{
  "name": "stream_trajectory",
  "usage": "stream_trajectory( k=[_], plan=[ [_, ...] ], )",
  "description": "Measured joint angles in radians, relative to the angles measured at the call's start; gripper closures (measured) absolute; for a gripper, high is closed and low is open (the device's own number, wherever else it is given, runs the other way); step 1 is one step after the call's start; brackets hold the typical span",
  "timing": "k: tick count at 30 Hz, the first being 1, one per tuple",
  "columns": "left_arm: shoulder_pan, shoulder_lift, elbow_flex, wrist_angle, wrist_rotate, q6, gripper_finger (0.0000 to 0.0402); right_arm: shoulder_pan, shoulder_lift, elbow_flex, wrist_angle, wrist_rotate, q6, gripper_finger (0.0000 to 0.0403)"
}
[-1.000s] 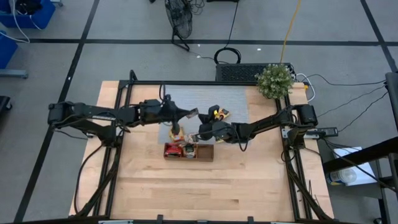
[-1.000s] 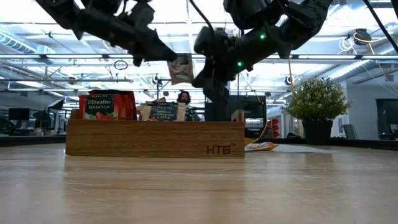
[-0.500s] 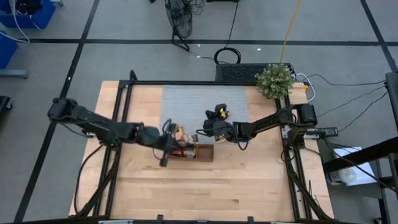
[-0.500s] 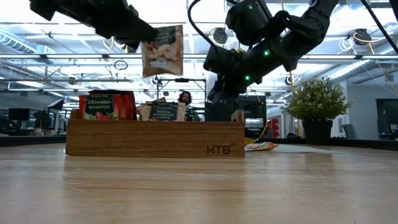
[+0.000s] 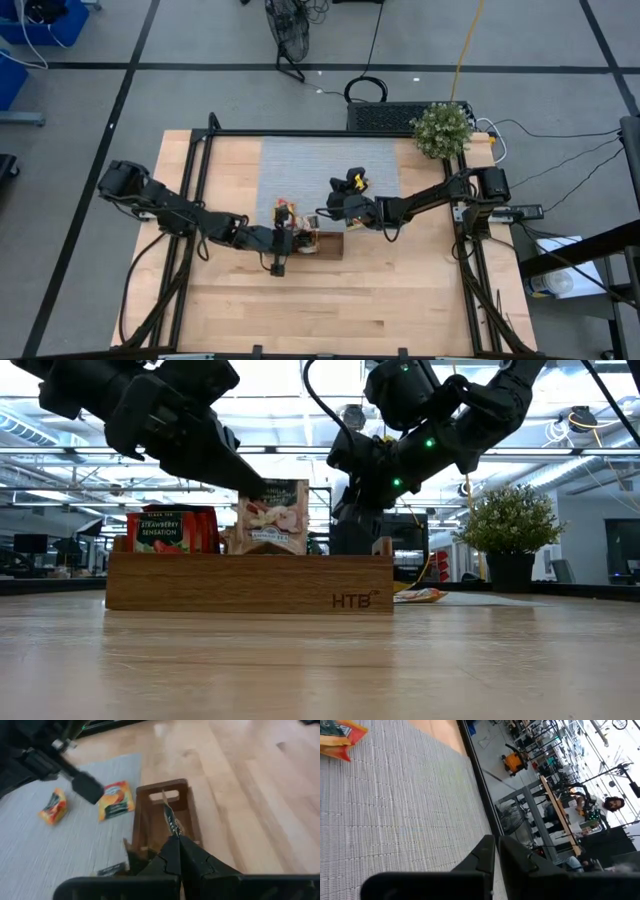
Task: Pick & Place Tea
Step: Put the brown tea bag into the middle section of the wooden organizer
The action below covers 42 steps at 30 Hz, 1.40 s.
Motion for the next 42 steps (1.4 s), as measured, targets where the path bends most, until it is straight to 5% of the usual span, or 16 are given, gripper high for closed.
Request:
stream_trajectory(
  k=[42],
  plan=[
    [-0.032, -0.073, 0.001, -0.149, -0.083, -0.014, 0.0401, 0.011, 0.000, 0.000, 0.000, -0.003, -0.003, 0.0385]
  ],
)
